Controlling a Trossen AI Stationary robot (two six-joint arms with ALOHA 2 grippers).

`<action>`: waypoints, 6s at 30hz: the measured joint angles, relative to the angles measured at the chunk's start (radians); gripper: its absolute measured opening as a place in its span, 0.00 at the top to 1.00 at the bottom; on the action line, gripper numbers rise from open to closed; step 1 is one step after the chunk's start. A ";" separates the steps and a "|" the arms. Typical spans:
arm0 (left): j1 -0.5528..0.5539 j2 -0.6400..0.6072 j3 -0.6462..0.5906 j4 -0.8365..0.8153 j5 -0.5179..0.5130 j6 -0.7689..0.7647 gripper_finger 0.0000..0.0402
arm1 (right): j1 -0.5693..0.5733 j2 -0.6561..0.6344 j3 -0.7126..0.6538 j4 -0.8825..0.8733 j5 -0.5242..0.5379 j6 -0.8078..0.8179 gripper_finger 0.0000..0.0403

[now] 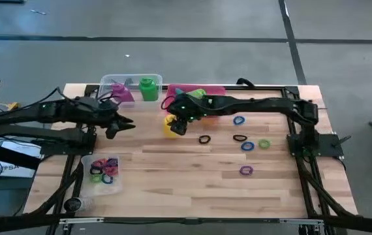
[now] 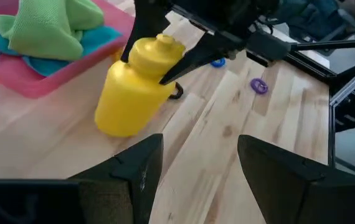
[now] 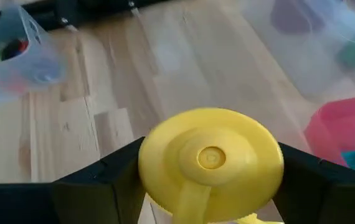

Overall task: Pick & Place Sports Items
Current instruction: Put the yellow tumbler into the top transparent bin

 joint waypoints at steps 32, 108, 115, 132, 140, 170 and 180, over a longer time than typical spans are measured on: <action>0.000 0.067 0.000 -0.005 -0.007 0.053 0.58 | -0.012 -0.016 0.001 -0.077 0.079 -0.022 0.27; 0.131 0.694 0.000 0.629 -0.025 0.462 0.37 | -0.158 -0.531 0.000 -0.478 0.288 0.052 0.27; 0.131 0.694 0.000 0.631 -0.025 0.427 0.44 | -0.157 -0.531 0.000 -0.478 0.288 0.052 0.27; 0.131 0.542 0.000 0.630 -0.030 0.343 0.49 | -0.157 -0.531 0.000 -0.509 0.288 0.052 0.27; 0.131 0.326 0.000 0.611 -0.111 0.346 0.49 | -0.157 -0.531 0.000 -0.520 0.288 0.053 0.27; 0.134 0.122 0.000 0.390 -0.906 0.335 0.49 | -0.157 -0.531 0.000 -0.492 0.287 0.083 0.27; 0.227 0.272 0.000 0.391 -0.880 0.162 0.49 | -0.157 -0.531 0.000 -0.492 0.285 0.088 0.27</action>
